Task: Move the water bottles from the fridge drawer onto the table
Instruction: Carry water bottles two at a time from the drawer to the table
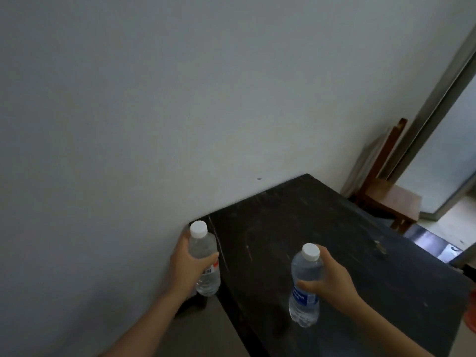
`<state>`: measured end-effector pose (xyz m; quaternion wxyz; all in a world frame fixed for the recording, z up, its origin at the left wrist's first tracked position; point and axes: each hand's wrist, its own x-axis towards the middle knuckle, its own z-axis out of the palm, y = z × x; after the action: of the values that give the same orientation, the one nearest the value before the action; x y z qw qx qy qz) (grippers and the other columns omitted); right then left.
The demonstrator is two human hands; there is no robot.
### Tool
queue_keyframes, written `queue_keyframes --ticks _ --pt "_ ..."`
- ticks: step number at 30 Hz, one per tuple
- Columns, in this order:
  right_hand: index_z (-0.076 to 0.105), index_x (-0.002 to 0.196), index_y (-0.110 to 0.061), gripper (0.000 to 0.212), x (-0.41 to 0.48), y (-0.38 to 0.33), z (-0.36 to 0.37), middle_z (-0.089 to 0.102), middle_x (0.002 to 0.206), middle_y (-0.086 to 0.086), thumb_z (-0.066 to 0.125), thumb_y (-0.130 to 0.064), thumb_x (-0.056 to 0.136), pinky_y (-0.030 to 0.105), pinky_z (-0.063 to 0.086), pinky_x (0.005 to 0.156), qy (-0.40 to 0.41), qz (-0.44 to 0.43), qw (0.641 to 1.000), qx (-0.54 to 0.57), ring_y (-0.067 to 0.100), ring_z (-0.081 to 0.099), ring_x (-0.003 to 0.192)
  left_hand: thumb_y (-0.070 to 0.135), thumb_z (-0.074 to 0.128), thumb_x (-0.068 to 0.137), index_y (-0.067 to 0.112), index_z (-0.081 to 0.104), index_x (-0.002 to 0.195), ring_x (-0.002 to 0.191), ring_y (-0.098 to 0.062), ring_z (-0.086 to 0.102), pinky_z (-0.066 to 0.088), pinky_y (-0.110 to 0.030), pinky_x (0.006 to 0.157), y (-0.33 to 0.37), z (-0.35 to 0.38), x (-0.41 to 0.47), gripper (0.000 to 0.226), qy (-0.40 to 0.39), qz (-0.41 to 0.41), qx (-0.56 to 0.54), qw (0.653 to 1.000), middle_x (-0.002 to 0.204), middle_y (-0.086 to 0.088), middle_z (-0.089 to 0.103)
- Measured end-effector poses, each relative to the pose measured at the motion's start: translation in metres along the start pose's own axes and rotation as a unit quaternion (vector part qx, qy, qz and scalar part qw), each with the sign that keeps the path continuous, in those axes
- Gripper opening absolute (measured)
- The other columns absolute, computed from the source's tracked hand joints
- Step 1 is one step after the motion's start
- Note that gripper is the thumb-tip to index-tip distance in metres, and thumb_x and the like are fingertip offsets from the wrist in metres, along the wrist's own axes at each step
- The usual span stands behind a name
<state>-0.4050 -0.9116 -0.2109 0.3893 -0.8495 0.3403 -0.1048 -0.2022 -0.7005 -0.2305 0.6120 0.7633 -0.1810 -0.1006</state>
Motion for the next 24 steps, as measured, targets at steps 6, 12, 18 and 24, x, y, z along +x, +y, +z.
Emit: queue_keyframes --ticks 6,12,18,24 --pt "0.033 0.118 -0.040 0.076 0.089 -0.008 0.001 0.050 0.114 -0.010 0.081 -0.020 0.063 0.039 0.053 0.088 0.022 -0.007 1.000 0.013 0.022 0.051 0.117 0.015 0.085 0.058 0.017 0.049 0.117 0.098 -0.023 0.058 0.050 -0.041 0.087 0.005 0.043 0.087 0.069 0.022 0.019 0.057 0.998 0.108 -0.004 0.060" --pt "0.035 0.125 -0.035 0.076 0.172 -0.022 0.025 0.049 0.127 -0.002 0.080 -0.020 0.066 0.045 0.050 0.093 0.032 0.010 0.998 0.057 0.023 0.048 0.121 0.008 0.085 0.057 0.015 0.050 0.109 0.096 -0.023 0.058 0.047 -0.034 0.082 -0.001 0.081 0.155 0.062 -0.001 0.019 0.055 0.998 0.103 -0.002 0.058" --pt "0.030 0.119 -0.039 0.076 0.247 -0.045 0.045 0.049 0.126 -0.002 0.079 -0.016 0.066 0.042 0.049 0.094 0.059 0.033 0.994 0.087 0.022 0.048 0.121 0.013 0.085 0.057 0.011 0.054 0.110 0.103 -0.018 0.053 0.047 -0.032 0.089 -0.024 0.119 0.213 0.062 -0.017 0.013 0.063 0.998 0.114 -0.005 0.051" --pt "0.039 0.126 -0.025 0.076 0.319 -0.067 0.062 0.054 0.125 0.001 0.082 -0.021 0.063 0.041 0.050 0.093 0.095 0.055 0.992 0.056 0.020 0.052 0.117 0.012 0.082 0.062 0.015 0.051 0.119 0.101 -0.015 0.046 0.036 -0.021 0.085 -0.035 0.143 0.247 0.065 -0.041 0.017 0.060 0.997 0.113 0.001 0.033"
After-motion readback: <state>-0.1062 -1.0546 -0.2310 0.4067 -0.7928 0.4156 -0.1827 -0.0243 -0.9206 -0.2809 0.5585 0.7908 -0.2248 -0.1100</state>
